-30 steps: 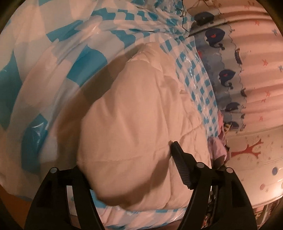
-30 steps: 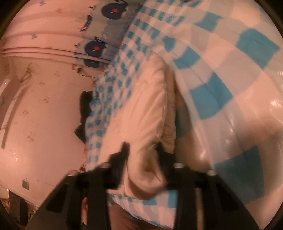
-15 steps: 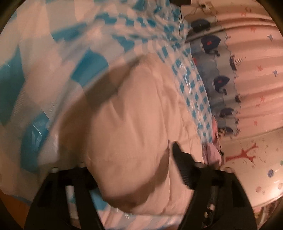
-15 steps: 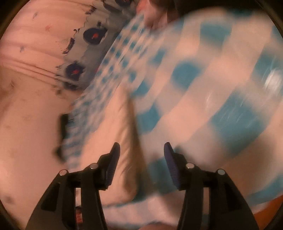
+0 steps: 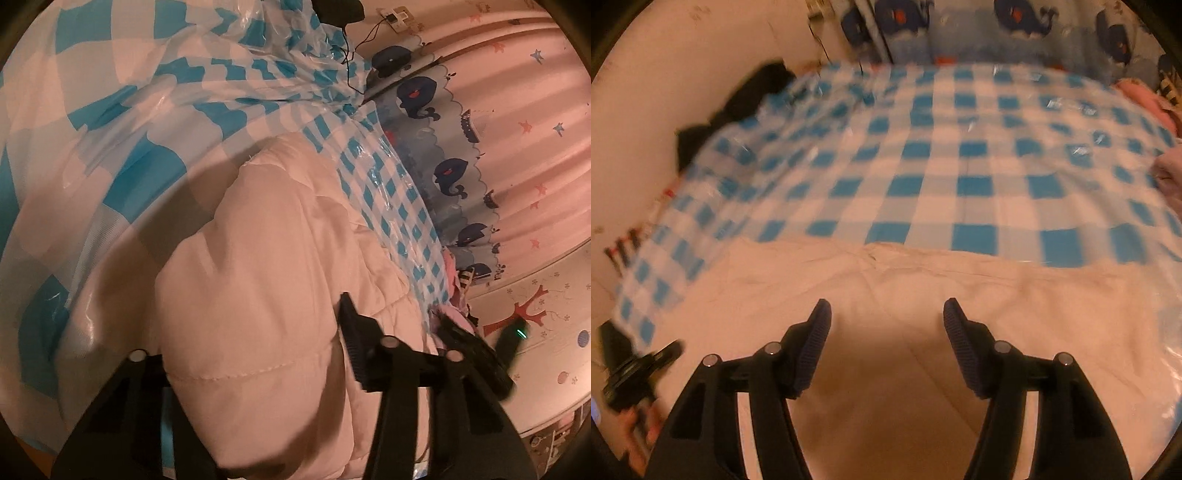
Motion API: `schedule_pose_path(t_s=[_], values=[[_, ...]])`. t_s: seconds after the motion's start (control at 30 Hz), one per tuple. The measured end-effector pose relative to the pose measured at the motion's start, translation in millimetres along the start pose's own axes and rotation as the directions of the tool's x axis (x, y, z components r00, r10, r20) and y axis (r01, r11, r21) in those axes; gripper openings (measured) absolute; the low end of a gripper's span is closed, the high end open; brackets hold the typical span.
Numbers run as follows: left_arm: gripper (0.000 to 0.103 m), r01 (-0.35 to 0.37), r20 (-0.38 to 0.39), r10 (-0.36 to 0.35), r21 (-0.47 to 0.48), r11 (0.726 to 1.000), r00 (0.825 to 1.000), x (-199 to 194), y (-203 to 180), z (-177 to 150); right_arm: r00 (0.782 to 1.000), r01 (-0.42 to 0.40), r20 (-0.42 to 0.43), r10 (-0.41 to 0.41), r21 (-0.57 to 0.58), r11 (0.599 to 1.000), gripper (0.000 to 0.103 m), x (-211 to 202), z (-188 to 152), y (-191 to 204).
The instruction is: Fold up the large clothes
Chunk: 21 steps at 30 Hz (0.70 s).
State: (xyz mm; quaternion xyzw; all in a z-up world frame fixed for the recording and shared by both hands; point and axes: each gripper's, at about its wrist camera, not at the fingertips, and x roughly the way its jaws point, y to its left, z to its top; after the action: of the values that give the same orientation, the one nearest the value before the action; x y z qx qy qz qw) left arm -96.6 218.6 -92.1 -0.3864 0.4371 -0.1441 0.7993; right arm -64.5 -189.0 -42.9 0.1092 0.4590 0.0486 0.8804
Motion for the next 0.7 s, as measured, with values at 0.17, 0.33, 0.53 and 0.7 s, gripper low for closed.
schedule_pose_path(t_s=[0.17,0.33,0.53,0.7], values=[[0.028,0.022,0.008,-0.023,0.051,0.998,1.000,0.7,-7.4,-2.2,0.988,0.058,-0.140,-0.058,-0.004,0.998,0.065,64.5,-9.2,-8.1],[0.047,0.022,-0.031,-0.022,-0.016,1.000,0.999,4.2,3.5,0.3,0.994,0.046,-0.094,-0.047,-0.008,0.999,0.066,21.0,-10.9,0.2],[0.076,-0.008,-0.071,0.002,-0.088,0.996,0.997,19.7,14.7,4.6,0.995,0.079,-0.042,-0.086,-0.133,0.988,0.078,-31.3,-63.1,26.4],[0.046,-0.002,-0.059,0.001,-0.018,1.000,0.998,21.9,5.2,0.7,0.995,0.080,-0.055,-0.088,-0.133,0.988,0.082,-6.2,-85.9,16.8]])
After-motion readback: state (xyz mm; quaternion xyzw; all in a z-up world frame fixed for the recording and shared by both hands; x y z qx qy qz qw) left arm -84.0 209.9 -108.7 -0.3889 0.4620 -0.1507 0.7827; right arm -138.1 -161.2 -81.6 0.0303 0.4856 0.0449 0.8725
